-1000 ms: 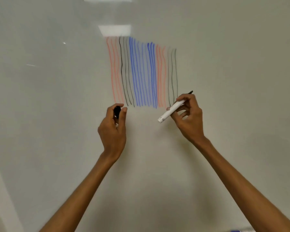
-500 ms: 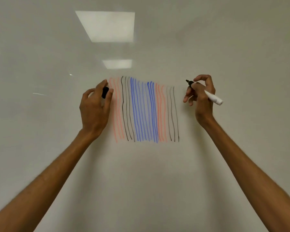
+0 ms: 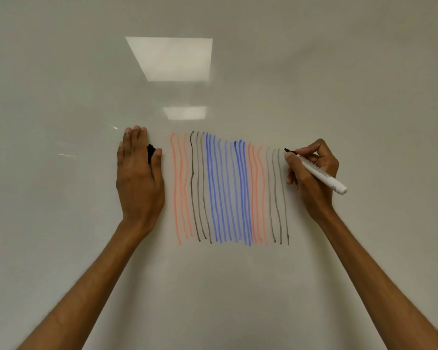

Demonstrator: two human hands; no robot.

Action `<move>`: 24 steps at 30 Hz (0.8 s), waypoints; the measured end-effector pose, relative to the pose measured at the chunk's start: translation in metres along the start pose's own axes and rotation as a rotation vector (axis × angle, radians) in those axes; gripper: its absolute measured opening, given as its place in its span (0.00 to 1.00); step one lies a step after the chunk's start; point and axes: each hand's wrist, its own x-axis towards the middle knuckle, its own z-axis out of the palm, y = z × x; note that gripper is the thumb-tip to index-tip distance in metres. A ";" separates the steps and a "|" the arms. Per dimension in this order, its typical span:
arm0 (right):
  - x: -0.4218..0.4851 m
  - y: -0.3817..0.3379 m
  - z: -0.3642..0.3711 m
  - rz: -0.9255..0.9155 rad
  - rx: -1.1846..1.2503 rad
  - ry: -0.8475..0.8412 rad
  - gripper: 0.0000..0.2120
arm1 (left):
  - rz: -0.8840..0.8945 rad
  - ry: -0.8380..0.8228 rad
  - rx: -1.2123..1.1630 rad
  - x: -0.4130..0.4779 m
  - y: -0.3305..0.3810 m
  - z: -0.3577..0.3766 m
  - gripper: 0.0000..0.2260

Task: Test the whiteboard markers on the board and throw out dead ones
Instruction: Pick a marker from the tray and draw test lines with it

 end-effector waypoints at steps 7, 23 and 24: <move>0.000 0.000 0.004 -0.009 -0.041 0.034 0.12 | 0.023 0.000 0.064 0.000 -0.001 0.003 0.22; -0.019 0.002 -0.009 0.037 -0.061 -0.017 0.12 | 0.043 -0.008 0.103 -0.008 -0.002 0.002 0.23; -0.022 0.002 -0.010 0.042 -0.055 -0.019 0.12 | 0.040 -0.010 0.101 -0.010 -0.003 0.002 0.23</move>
